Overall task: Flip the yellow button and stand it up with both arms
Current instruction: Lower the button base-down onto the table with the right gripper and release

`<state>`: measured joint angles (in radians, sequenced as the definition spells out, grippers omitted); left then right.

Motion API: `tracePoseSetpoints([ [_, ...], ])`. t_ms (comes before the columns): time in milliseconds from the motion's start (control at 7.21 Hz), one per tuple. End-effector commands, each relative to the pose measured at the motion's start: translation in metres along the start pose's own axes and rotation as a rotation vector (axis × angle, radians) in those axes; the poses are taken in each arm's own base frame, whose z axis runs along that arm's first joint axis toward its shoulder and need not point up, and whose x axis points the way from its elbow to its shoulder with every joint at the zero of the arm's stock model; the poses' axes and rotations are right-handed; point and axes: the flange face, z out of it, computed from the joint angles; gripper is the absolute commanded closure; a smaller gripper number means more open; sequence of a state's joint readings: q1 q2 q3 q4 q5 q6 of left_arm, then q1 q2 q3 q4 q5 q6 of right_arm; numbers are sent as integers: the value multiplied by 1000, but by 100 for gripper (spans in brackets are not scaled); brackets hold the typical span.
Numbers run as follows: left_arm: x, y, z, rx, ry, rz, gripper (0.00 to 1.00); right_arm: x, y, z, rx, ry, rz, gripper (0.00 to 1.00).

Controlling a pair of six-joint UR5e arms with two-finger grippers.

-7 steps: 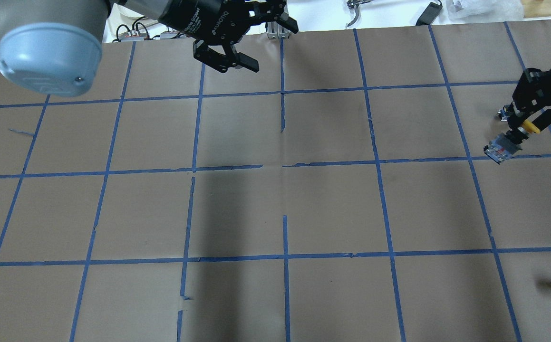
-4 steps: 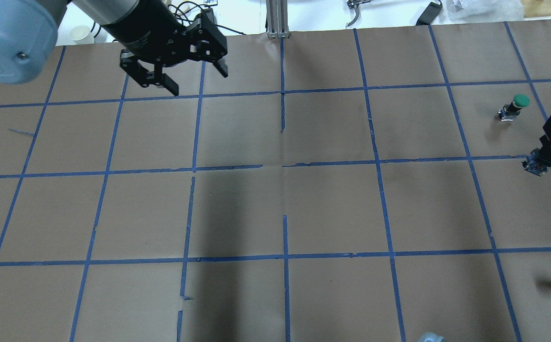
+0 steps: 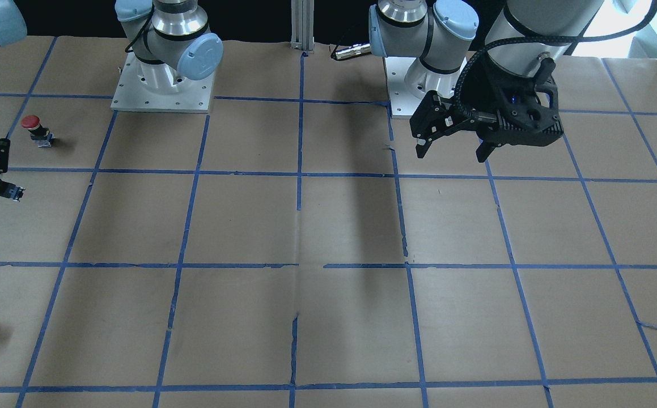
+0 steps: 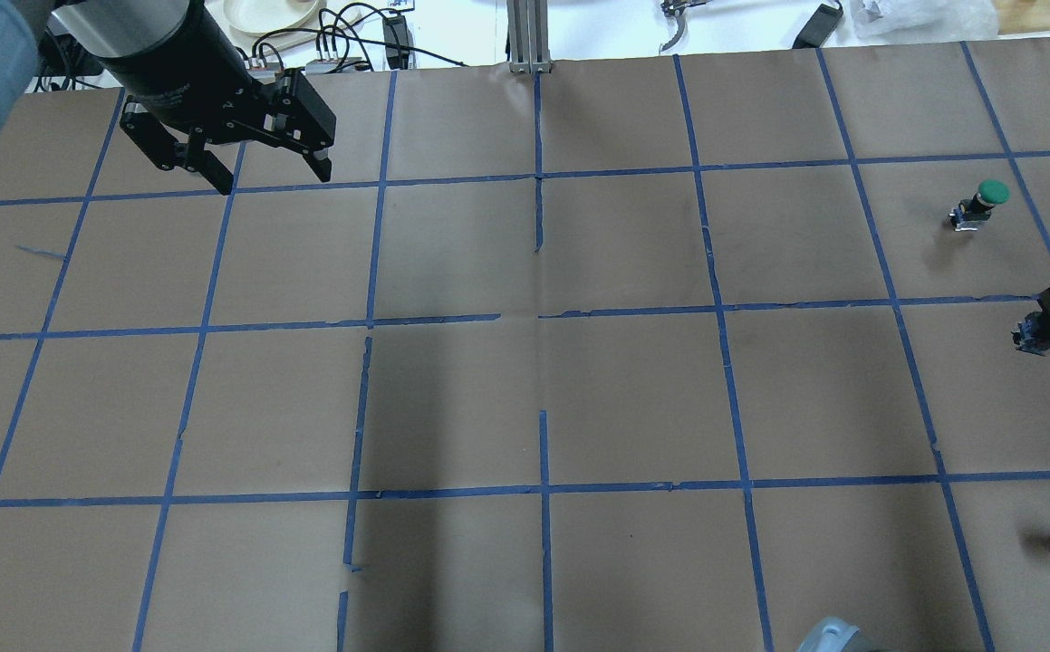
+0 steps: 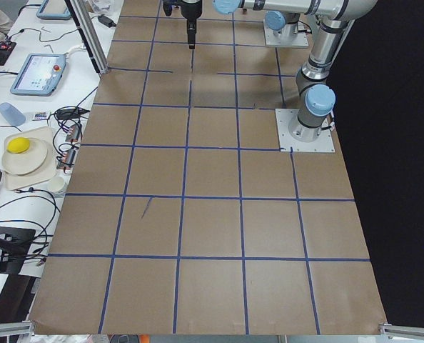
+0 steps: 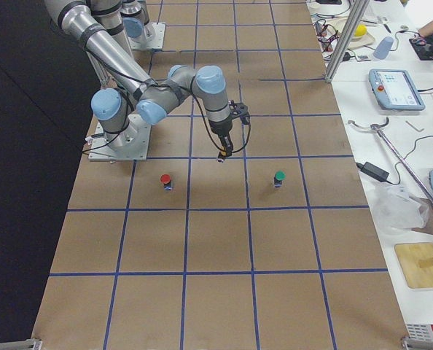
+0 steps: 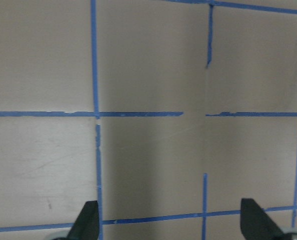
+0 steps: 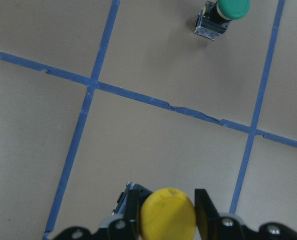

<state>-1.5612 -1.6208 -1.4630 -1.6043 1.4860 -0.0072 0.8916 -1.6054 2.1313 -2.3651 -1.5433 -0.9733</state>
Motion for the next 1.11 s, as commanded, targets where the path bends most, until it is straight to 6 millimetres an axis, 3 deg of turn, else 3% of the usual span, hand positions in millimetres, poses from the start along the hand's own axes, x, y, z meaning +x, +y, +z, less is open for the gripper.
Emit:
tracePoseSetpoints([
  [0,-5,5,0,-1,-42,-5,0,4,2,34,15,22,-3,84],
  [277,-6,12,2,-5,-44,-7,0,16,3,60,19,49,13,84],
  [416,-6,11,1,-1,-40,-8,0,26,12,70,5,37,36,84],
  [554,-5,12,0,1,-40,-8,0,28,13,73,7,39,41,84],
  [970,-5,13,2,-2,-39,-5,0,13,24,86,-10,3,51,83],
])
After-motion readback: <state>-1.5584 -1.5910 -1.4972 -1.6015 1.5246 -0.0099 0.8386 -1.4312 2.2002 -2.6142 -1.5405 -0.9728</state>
